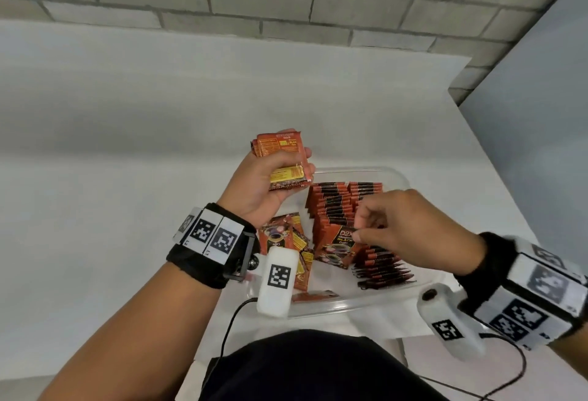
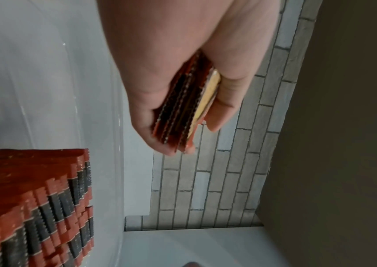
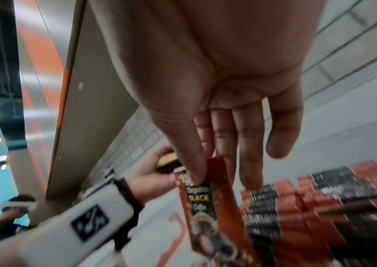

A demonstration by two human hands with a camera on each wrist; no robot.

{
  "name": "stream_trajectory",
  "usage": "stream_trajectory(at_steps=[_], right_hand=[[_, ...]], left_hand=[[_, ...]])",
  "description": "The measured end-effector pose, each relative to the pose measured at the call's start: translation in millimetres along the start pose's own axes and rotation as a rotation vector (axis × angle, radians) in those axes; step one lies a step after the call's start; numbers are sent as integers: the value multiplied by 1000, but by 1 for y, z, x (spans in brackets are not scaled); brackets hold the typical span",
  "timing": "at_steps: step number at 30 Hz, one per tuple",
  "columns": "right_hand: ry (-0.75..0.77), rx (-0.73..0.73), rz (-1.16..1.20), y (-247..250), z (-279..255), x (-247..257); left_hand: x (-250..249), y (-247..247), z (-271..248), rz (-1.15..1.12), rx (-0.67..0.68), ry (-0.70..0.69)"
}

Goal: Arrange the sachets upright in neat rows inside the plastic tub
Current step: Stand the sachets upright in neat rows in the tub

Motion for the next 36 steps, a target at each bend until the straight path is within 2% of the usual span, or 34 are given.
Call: stream_trajectory(at_steps=[5, 11, 19, 30, 36], right_hand=[[7, 124, -149, -25, 8, 3], [23, 187, -363, -41, 20, 4], [150, 276, -719, -62, 19, 20], [198, 246, -830, -63, 24, 19], [185, 260, -800, -63, 26, 15]], left_hand=[[-5, -3, 0, -26, -2, -11], [-8, -3, -2, -27, 0, -15], [-8, -1, -3, -9, -17, -4], [-4, -3, -3, 11, -4, 10], [-3, -3, -4, 5, 0, 17]])
Point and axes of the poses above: each hand's wrist, its own z-axis towards the middle knuckle, its own y-axis out of the back of the hand, x = y × z, the point moved 9 cm from there along z, towards the middle knuckle, and after that the axes turned 7 degrees about -z, right-handed, at the moved point
